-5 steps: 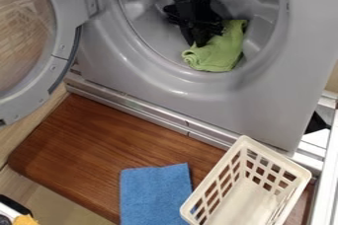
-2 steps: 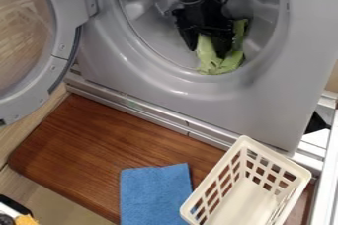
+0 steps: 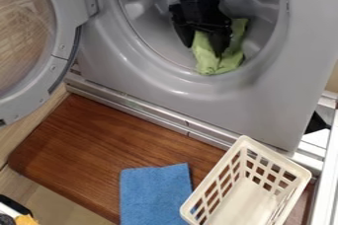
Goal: Put the green cloth in the washing machine
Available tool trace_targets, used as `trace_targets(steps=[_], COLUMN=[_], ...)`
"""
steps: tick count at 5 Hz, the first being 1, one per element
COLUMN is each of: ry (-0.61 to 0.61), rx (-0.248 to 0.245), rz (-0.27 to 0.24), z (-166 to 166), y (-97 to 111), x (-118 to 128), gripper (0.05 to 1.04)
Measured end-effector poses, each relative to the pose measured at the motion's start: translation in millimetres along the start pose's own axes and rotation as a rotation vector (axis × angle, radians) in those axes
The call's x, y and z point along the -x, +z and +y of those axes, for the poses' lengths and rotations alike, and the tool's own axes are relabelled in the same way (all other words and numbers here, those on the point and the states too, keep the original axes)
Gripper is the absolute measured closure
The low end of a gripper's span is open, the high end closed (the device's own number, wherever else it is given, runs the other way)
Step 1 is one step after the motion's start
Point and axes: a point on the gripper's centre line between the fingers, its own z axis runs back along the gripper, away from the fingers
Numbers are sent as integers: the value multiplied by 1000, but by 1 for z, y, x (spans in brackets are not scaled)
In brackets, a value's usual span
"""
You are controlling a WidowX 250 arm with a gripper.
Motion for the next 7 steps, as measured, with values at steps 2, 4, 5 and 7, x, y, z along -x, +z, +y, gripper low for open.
trace_targets(steps=[2, 4, 5, 7], ry=[26, 43, 44, 22], rx=[-25, -70, -89, -64], rz=[-18, -17, -21, -28], z=[-8, -21, -28, -42], y=[36, 67, 79, 95], x=[23, 54, 69, 86], gripper=[83, 83, 83, 83])
